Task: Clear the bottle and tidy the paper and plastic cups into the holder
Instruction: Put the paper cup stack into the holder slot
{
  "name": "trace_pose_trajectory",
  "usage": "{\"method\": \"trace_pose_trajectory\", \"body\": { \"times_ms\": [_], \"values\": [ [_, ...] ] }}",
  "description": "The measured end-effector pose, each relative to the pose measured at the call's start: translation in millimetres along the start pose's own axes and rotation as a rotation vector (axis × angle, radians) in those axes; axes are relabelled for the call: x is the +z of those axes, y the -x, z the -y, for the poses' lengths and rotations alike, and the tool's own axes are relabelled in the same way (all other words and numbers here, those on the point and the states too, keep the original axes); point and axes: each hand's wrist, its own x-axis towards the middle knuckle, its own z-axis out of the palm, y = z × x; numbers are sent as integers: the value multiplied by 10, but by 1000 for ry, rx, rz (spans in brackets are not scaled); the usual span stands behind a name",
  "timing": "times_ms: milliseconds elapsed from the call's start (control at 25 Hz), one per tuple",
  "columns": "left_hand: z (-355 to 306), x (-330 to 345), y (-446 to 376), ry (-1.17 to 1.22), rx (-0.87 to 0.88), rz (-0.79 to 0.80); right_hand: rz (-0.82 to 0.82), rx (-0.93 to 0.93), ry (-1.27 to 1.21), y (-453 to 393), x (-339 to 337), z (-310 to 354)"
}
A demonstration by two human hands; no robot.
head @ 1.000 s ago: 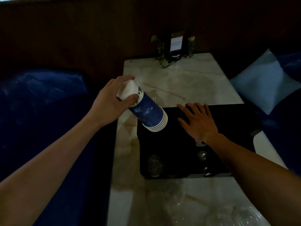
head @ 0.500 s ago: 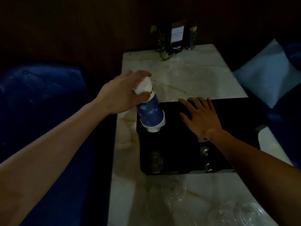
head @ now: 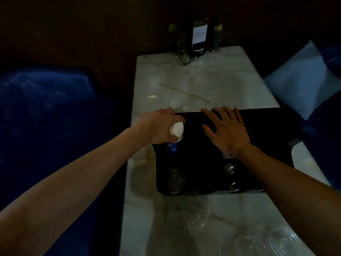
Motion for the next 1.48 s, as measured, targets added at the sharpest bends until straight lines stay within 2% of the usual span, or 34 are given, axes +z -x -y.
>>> {"method": "trace_pose_trajectory", "body": {
  "times_ms": [200,640,760,880,1080,1120,1200,1360,1440,1480],
  "values": [
    [-42,172,-164,-78,29,88,10,-11,-2,5,-10,-10],
    [7,361,-237,-97,51,132,42,-16,42,-10,8,-26],
    [-28,290,-186,-108,11,138,96,-11,68,5,-44,8],
    [-108,247,44,-34,-50,-6,113,20,100,40,-142,81],
    [-361,501,817,187,-27,-507,-302,-23,-150,658,-326,390],
    [-443,627,1009,226,-28,-578,-327,-37,-200,901,-317,454],
    [-617,957,1385,344,-61,-622,-281,-27,-273,1447,-241,563],
    [-999,1676,2009,615,-183,-550,-90,129,-343,2628,49,634],
    [-1178,2019,2241,704,-248,-460,108,205,-302,3178,197,605],
    [-1249,2181,2324,707,-275,-358,241,224,-278,3409,258,577]
  ]
}}
